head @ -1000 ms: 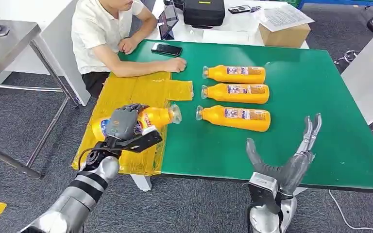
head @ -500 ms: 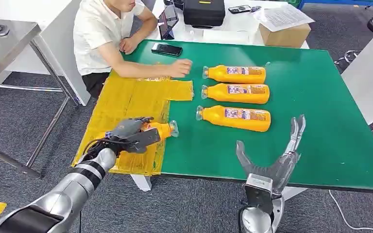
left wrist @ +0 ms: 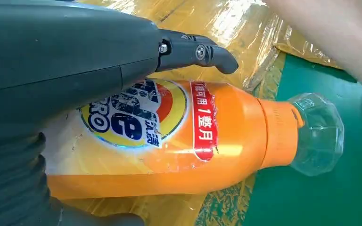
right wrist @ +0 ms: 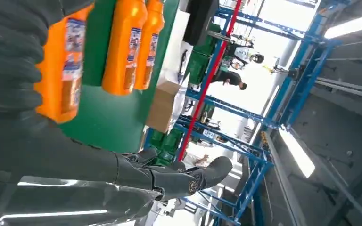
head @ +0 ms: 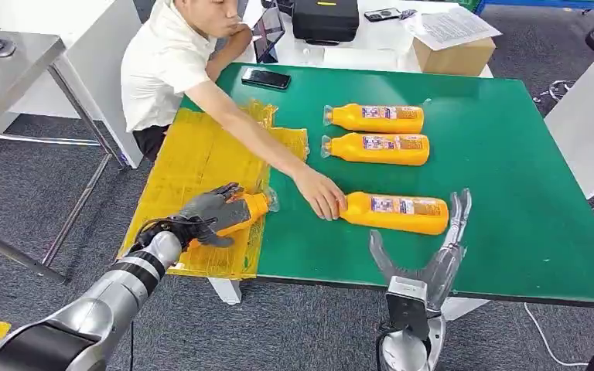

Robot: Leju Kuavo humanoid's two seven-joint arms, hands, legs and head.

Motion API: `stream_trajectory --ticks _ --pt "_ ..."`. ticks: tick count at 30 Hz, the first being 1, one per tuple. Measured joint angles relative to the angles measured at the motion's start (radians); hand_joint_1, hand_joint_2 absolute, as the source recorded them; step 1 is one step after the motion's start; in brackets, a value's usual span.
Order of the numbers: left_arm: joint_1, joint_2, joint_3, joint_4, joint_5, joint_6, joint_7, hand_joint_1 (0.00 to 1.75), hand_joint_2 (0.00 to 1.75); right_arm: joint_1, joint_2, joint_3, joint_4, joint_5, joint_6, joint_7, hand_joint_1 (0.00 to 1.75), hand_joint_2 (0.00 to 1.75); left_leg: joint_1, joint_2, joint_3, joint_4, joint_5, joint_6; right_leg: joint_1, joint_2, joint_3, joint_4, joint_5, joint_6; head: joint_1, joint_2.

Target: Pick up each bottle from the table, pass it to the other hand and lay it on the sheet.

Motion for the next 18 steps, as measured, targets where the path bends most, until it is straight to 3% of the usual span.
stream_trajectory --ticks 13,14,18 --pt "-0.007 -0.002 0.003 0.012 0.006 -0.008 -0.001 0.00 1.75 0.000 -0.002 0.000 0.015 -0.002 0.000 0.000 0.00 1.75 0.000 0.000 0.000 0.000 0.000 0.000 0.000 0.000 0.000 0.000 0.000 0.000 0.000 0.000" --pt "-0.008 -0.002 0.005 0.012 0.019 -0.024 -0.005 0.00 0.00 0.000 -0.002 0.000 0.017 -0.005 0.000 0.000 0.00 1.75 0.000 0.000 0.000 0.000 0.000 0.000 0.000 0.000 0.000 0.000 0.000 0.000 0.000 0.000" --pt "-0.014 -0.002 0.022 0.012 0.074 -0.119 -0.023 0.00 0.00 -0.003 -0.006 0.002 0.027 -0.026 0.000 0.000 0.00 1.75 0.000 -0.001 0.000 0.000 0.000 0.000 0.000 -0.001 0.001 0.000 0.000 0.000 0.000 0.000"
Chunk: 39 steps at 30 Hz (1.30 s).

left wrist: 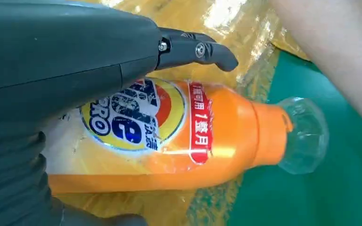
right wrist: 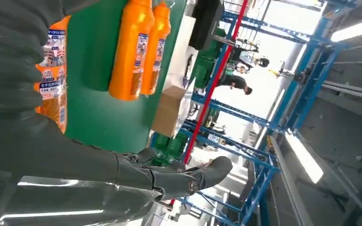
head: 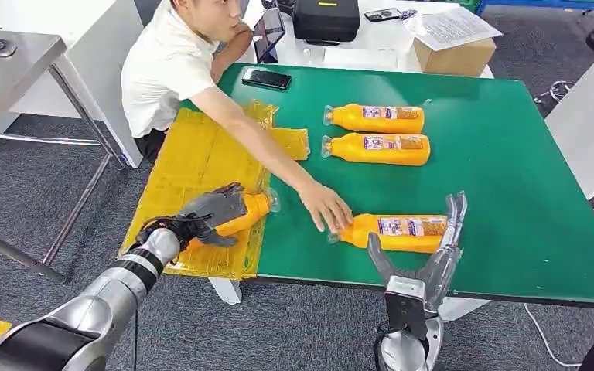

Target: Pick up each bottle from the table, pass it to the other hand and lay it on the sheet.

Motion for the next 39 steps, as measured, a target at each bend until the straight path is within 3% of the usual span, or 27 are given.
stream_trajectory --ticks 1,2,3,7,9,11,14,22,25,28,29,33,39 --pt "-0.003 -0.001 0.000 0.000 -0.002 -0.017 0.000 0.00 0.00 -0.003 -0.001 0.001 0.004 -0.004 0.000 0.000 0.00 1.75 0.000 0.000 0.000 0.000 0.000 0.000 0.000 0.000 0.000 0.000 0.000 0.000 0.000 0.000" --pt "-0.004 -0.002 -0.001 0.000 -0.012 -0.017 0.000 0.00 1.75 -0.005 -0.002 0.001 0.006 -0.004 0.000 0.000 0.00 1.75 0.000 0.000 0.000 0.000 0.000 0.000 0.000 0.000 0.000 0.000 0.000 0.000 0.000 0.000" --pt "-0.005 -0.005 -0.006 -0.001 -0.036 0.003 0.000 0.00 0.00 -0.006 -0.003 0.001 0.008 -0.002 0.000 0.000 0.00 1.75 0.000 0.000 0.000 0.000 0.000 0.000 0.000 0.000 0.000 0.000 0.000 0.000 0.000 0.000" --pt "0.009 -0.016 -0.047 -0.032 -0.095 0.116 -0.037 0.00 0.00 -0.007 -0.004 -0.002 0.010 0.004 0.000 0.000 0.00 1.75 0.000 0.000 0.000 0.000 0.000 0.000 0.000 0.000 0.000 0.000 0.000 0.000 0.000 0.000" --pt "0.036 -0.030 -0.071 -0.084 -0.135 0.262 -0.091 0.00 0.00 -0.006 -0.007 -0.005 0.011 0.017 0.000 0.000 0.00 1.75 -0.001 0.000 0.000 0.000 0.000 0.000 0.000 0.000 0.001 0.000 0.000 0.000 0.001 0.000" --pt "0.182 -0.031 -0.125 -0.327 -0.182 0.327 -0.134 0.00 0.00 0.012 -0.008 -0.011 0.003 0.036 0.000 0.000 0.00 1.75 -0.002 0.001 0.003 0.000 -0.003 -0.001 -0.002 0.001 0.002 0.000 -0.001 0.001 -0.001 0.000" --pt "0.361 -0.034 -0.284 -0.640 -0.178 0.357 -0.112 0.00 0.00 0.030 -0.013 -0.021 -0.011 0.045 0.000 0.000 0.00 1.75 -0.002 -0.001 -0.003 0.000 -0.004 0.000 -0.002 0.000 -0.002 0.000 -0.004 0.002 0.002 0.000" --pt "0.481 -0.023 -0.350 -0.937 -0.109 0.471 -0.155 0.00 0.00 0.039 -0.012 -0.029 -0.013 0.075 0.000 0.000 0.00 1.75 0.000 -0.001 -0.001 0.000 -0.005 0.000 0.000 0.000 -0.001 -0.001 -0.004 0.002 0.001 0.000" --pt "0.497 -0.023 -0.354 -0.981 -0.135 0.548 -0.164 0.00 0.00 0.039 -0.013 -0.036 -0.001 0.196 0.000 0.003 0.00 1.75 0.000 0.000 -0.001 0.000 -0.005 0.000 0.000 0.001 -0.001 -0.001 -0.004 0.001 0.000 0.000" --pt "0.516 -0.021 -0.356 -1.013 -0.128 0.555 -0.171 0.00 0.00 0.020 -0.024 -0.085 0.098 0.455 0.000 0.030 0.00 1.75 0.000 -0.001 0.001 0.000 -0.005 0.000 0.000 0.000 0.001 -0.001 -0.004 0.001 0.000 0.000" --pt "0.525 -0.021 -0.357 -1.021 -0.114 0.547 -0.173 0.00 1.75 0.014 -0.032 -0.108 0.134 0.506 0.000 0.052 0.00 1.75 0.000 -0.002 0.000 0.000 -0.004 0.001 0.000 0.000 0.001 -0.001 -0.004 0.001 0.000 0.000" --pt "0.567 -0.028 -0.353 -1.034 0.096 0.418 -0.146 0.00 1.75 -0.019 -0.135 -0.140 0.266 0.692 0.000 0.297 0.00 1.75 -0.002 -0.003 0.000 0.000 -0.004 0.001 -0.002 -0.001 0.002 -0.001 -0.004 0.002 0.000 0.000" --pt "0.608 -0.060 -0.339 -1.008 0.381 0.290 -0.122 0.00 1.75 -0.069 -0.262 -0.217 0.401 0.752 -0.001 0.355 0.00 1.75 -0.004 -0.003 0.000 0.000 -0.005 0.002 -0.003 -0.001 0.002 -0.002 -0.003 0.003 0.000 0.000"
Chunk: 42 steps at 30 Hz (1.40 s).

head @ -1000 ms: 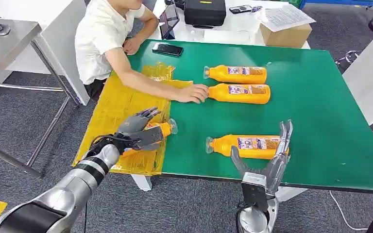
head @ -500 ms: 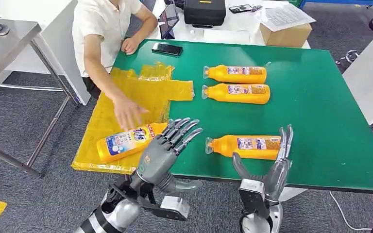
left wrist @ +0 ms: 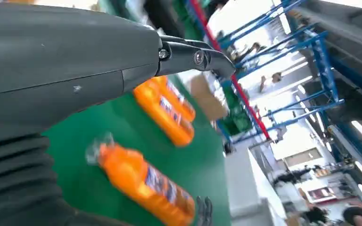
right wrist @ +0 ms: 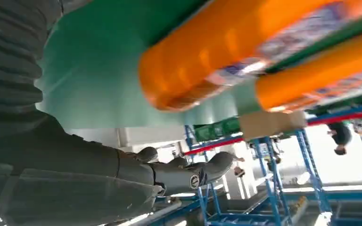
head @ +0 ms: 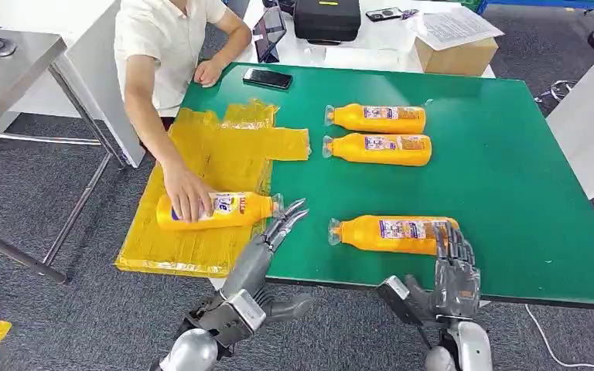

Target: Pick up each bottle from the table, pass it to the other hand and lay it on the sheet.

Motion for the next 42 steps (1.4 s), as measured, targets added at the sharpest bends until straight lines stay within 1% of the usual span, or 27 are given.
stream_trajectory --ticks 4,8,11,13,16,21,31,38,42 --pt "0.006 -0.010 0.004 0.014 0.013 -0.005 0.001 0.00 1.75 -0.022 -0.035 -0.017 0.050 0.006 0.000 0.008 0.00 1.75 0.001 0.000 0.000 0.000 0.000 0.000 0.001 0.000 0.000 0.000 0.000 0.000 0.000 0.000" --pt "0.006 -0.023 0.020 0.037 0.130 -0.035 0.044 0.00 1.75 -0.059 -0.058 -0.019 0.117 0.025 0.000 0.057 0.00 1.75 0.002 0.001 0.000 0.000 0.000 0.000 0.002 0.000 0.000 0.000 0.000 0.000 0.000 0.000" --pt "-0.005 -0.030 0.040 0.080 0.267 -0.068 0.086 0.00 1.75 -0.111 -0.087 -0.017 0.197 0.071 -0.001 0.107 0.00 1.75 0.002 0.001 0.001 0.000 0.000 0.000 0.002 0.000 0.000 0.000 0.000 0.000 0.000 0.000" --pt "-0.012 -0.032 0.047 0.101 0.301 -0.076 0.089 0.00 1.75 -0.141 -0.104 -0.015 0.240 0.113 -0.003 0.131 0.00 1.75 0.002 0.001 0.003 0.000 0.000 0.000 0.002 0.000 0.002 0.000 0.000 0.000 0.000 0.000" --pt "-0.017 -0.032 0.050 0.122 0.306 -0.076 0.079 0.00 1.75 -0.163 -0.125 -0.004 0.259 0.196 -0.003 0.159 0.00 1.75 0.001 0.000 0.003 0.000 0.001 0.001 0.001 0.000 0.003 0.000 0.000 0.000 0.000 0.000" --pt "-0.029 -0.039 0.048 0.138 0.289 -0.064 0.068 0.00 1.75 -0.189 -0.145 0.038 0.269 0.254 -0.003 0.201 0.00 1.75 0.001 0.000 0.003 0.000 0.001 0.001 0.001 0.000 0.003 0.000 0.000 0.000 0.000 0.000" --pt "-0.037 -0.051 0.043 0.150 0.268 -0.043 0.054 0.00 1.75 -0.247 -0.156 0.117 0.324 0.256 -0.003 0.200 0.00 1.75 0.001 0.001 0.003 0.000 0.001 0.001 0.002 0.000 0.003 0.001 0.000 0.000 0.000 0.000" --pt "-0.037 -0.051 0.043 0.150 0.267 -0.040 0.052 0.00 1.75 -0.261 -0.156 0.137 0.341 0.254 -0.003 0.198 0.00 1.75 0.001 0.001 0.003 0.000 0.001 0.001 0.001 0.000 0.003 0.000 0.000 0.000 0.000 0.000" --pt "-0.038 -0.051 0.043 0.150 0.260 -0.040 0.051 0.00 1.75 -0.283 -0.153 0.147 0.374 0.221 -0.003 0.190 0.00 1.75 0.001 0.001 0.003 0.000 0.001 0.001 0.001 0.000 0.003 0.000 0.000 0.000 0.000 0.000"
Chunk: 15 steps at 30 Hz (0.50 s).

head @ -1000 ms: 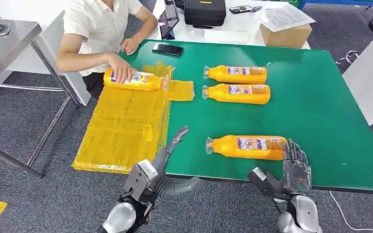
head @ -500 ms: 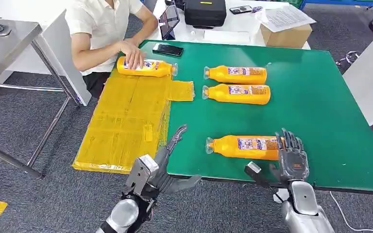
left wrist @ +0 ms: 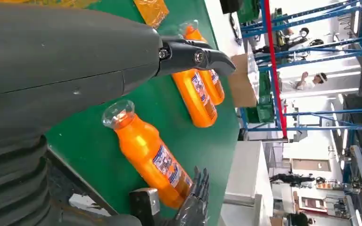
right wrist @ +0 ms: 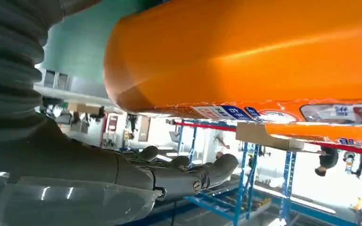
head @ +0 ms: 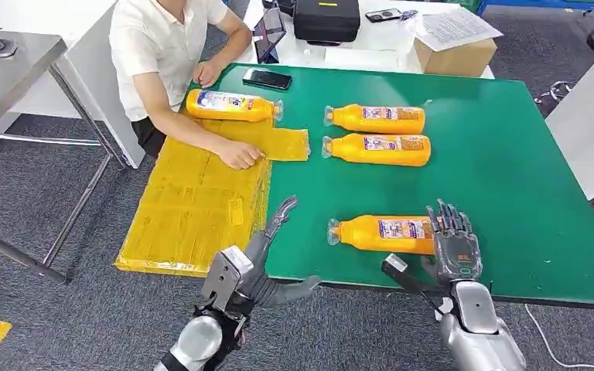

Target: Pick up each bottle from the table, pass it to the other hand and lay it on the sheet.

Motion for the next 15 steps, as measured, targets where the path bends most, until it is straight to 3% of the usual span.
stream_trajectory --ticks 4,5,7,15 --pt "-0.001 0.000 0.000 0.000 -0.002 0.000 0.001 0.00 1.75 -0.059 0.004 0.011 0.107 -0.086 0.037 -0.018 0.05 1.75 0.000 0.001 0.002 0.000 0.000 0.000 0.000 0.000 0.001 0.000 0.000 0.000 0.000 0.000" --pt "-0.002 0.000 0.000 0.001 -0.003 0.002 0.003 0.00 1.75 -0.076 0.005 0.012 0.134 -0.106 0.054 -0.023 1.33 1.75 0.000 0.002 0.003 0.000 0.000 0.000 0.000 0.001 0.001 0.000 0.000 0.000 0.000 0.000" --pt "-0.007 0.000 0.000 0.005 -0.003 0.006 0.008 0.00 1.75 -0.115 0.006 0.017 0.186 -0.136 0.105 -0.032 1.71 1.75 0.000 0.005 0.007 0.000 -0.001 -0.001 0.000 0.003 0.003 -0.001 0.000 0.000 0.000 0.000" --pt "-0.022 0.000 0.000 0.019 -0.001 0.002 0.015 0.00 1.75 -0.186 -0.004 0.035 0.309 -0.163 0.244 0.004 1.75 1.75 0.000 0.009 0.019 0.000 -0.004 0.001 0.000 0.006 0.004 -0.002 -0.003 -0.001 0.000 0.000"
